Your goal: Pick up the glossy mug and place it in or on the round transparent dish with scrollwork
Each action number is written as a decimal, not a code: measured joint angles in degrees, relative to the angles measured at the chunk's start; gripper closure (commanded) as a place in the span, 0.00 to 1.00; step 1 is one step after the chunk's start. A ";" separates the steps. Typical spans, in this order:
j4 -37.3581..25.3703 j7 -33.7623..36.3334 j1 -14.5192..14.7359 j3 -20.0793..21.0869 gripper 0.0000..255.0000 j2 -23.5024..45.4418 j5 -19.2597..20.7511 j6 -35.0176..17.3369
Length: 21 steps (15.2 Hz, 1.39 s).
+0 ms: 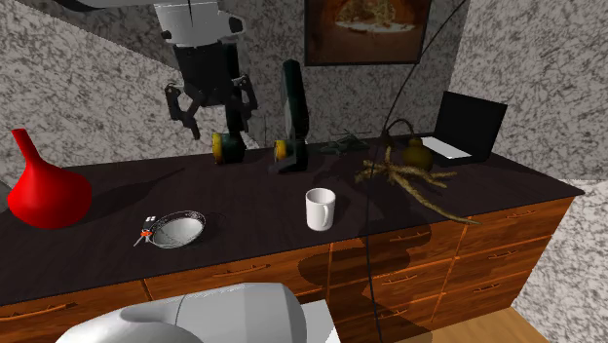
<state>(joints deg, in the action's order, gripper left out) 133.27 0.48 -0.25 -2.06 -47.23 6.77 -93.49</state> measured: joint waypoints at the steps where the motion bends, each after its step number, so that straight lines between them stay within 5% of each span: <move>1: 0.00 0.00 0.00 0.00 0.00 0.00 0.00 0.00; 11: 5.05 -9.10 -1.36 -8.83 0.00 9.41 4.26 -11.67; 21: 2.93 -20.22 -1.93 -18.51 0.00 27.61 5.51 -24.73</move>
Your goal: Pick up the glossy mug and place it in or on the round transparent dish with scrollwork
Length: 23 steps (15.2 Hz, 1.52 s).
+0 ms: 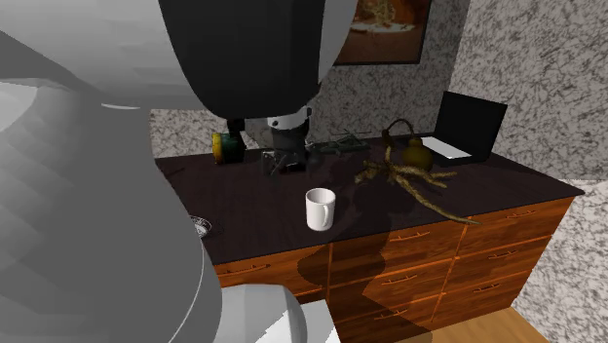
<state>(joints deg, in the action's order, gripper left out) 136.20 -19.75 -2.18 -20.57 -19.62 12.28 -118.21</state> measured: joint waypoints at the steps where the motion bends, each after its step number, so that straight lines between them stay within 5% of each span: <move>1: -0.90 -1.25 0.08 -0.86 0.00 2.33 -0.38 -1.11; 8: -2.68 -7.86 -0.31 -4.70 0.00 13.14 -2.84 -8.28; 19: -0.93 -8.71 -0.41 -5.21 0.00 16.23 -3.85 -12.97; 20: -0.93 -8.71 -0.41 -5.21 1.00 16.23 -3.85 -12.97; 23: -0.93 -8.71 -0.41 -5.21 1.00 16.23 -3.85 -12.97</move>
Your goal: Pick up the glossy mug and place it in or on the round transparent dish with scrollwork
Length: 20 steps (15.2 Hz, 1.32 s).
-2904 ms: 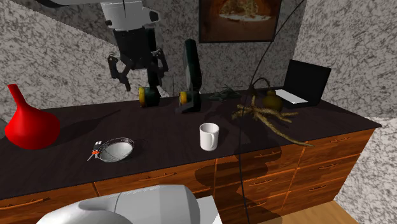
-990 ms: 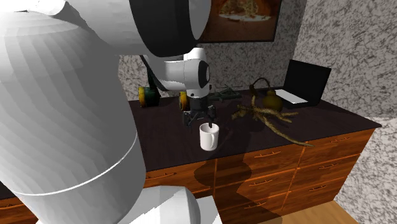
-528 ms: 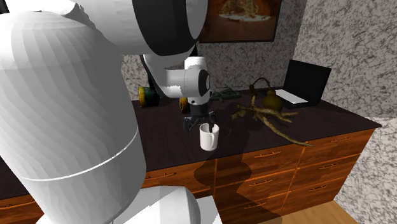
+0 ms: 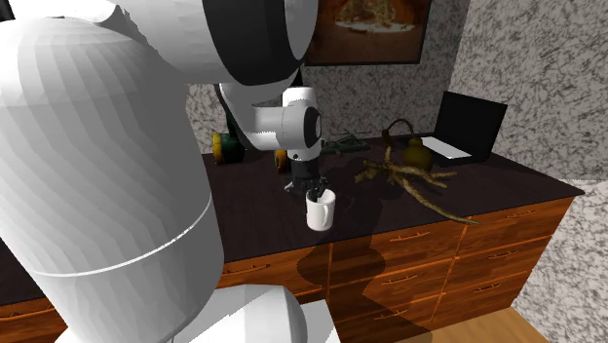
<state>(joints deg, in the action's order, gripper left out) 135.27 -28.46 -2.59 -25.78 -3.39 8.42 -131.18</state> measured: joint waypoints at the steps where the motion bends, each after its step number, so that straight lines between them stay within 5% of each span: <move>1: 0.00 0.00 0.00 0.00 1.00 0.00 0.00 0.00; 9: -0.32 0.02 -0.05 0.00 1.00 -0.61 0.23 0.89; 20: -4.53 0.93 0.09 0.86 1.00 -5.40 1.60 9.64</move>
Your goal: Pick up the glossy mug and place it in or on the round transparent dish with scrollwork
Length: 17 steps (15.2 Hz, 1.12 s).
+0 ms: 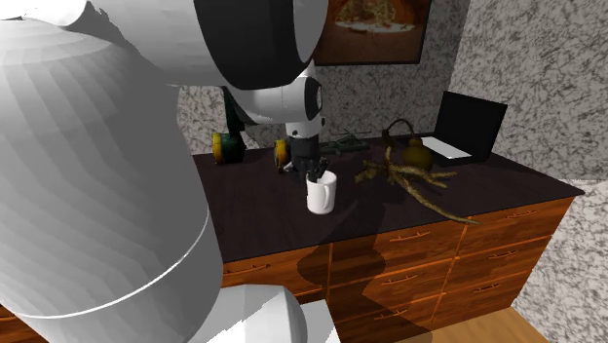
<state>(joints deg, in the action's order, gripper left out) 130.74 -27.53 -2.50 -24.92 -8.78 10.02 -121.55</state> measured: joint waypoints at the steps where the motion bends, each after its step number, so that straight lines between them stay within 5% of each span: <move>1: -0.59 -0.05 0.00 0.05 1.00 -0.28 0.03 0.85; 11: -5.37 0.04 0.11 0.81 1.00 -3.09 0.48 8.32; 17: -1.22 7.54 2.49 5.76 1.00 -8.12 0.87 10.00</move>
<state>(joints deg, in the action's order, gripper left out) 129.52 -20.00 -0.01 -19.16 -16.90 10.89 -111.55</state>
